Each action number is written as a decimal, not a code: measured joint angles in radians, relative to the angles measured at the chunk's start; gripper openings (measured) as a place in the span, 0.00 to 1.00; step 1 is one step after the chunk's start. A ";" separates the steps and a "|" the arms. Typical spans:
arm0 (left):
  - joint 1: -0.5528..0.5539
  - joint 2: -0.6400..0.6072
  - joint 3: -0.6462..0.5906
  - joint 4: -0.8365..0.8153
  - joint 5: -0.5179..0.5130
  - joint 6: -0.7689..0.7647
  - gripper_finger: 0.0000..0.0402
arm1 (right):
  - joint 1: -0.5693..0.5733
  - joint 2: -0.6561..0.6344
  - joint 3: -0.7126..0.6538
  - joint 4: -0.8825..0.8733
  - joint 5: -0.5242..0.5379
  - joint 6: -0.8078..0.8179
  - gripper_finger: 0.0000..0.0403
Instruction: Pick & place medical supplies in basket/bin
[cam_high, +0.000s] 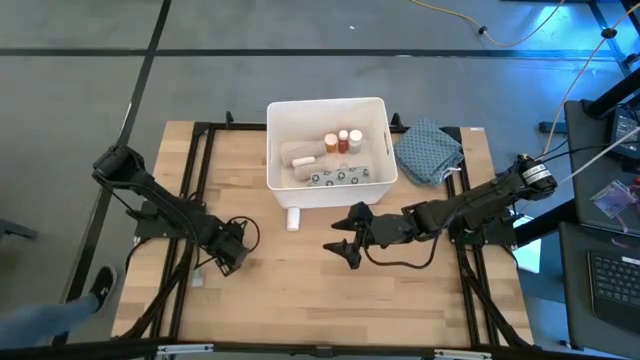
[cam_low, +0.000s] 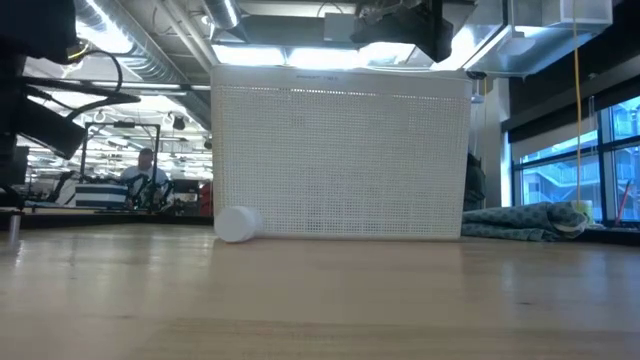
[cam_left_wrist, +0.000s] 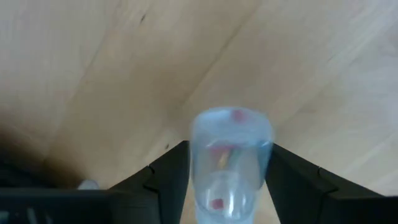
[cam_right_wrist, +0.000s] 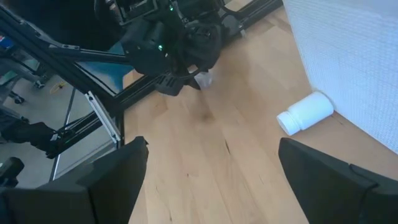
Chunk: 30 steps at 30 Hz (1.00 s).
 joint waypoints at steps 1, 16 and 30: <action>0.000 0.000 0.000 0.005 -0.004 0.004 0.45 | 0.000 0.000 0.000 0.000 0.000 0.000 0.89; 0.092 -0.210 0.234 0.044 -0.196 0.241 0.38 | 0.013 0.001 0.000 0.205 0.007 -0.048 0.89; 0.236 -0.528 0.354 1.081 -0.558 0.687 0.38 | 0.008 0.015 0.205 0.553 0.272 -1.206 0.89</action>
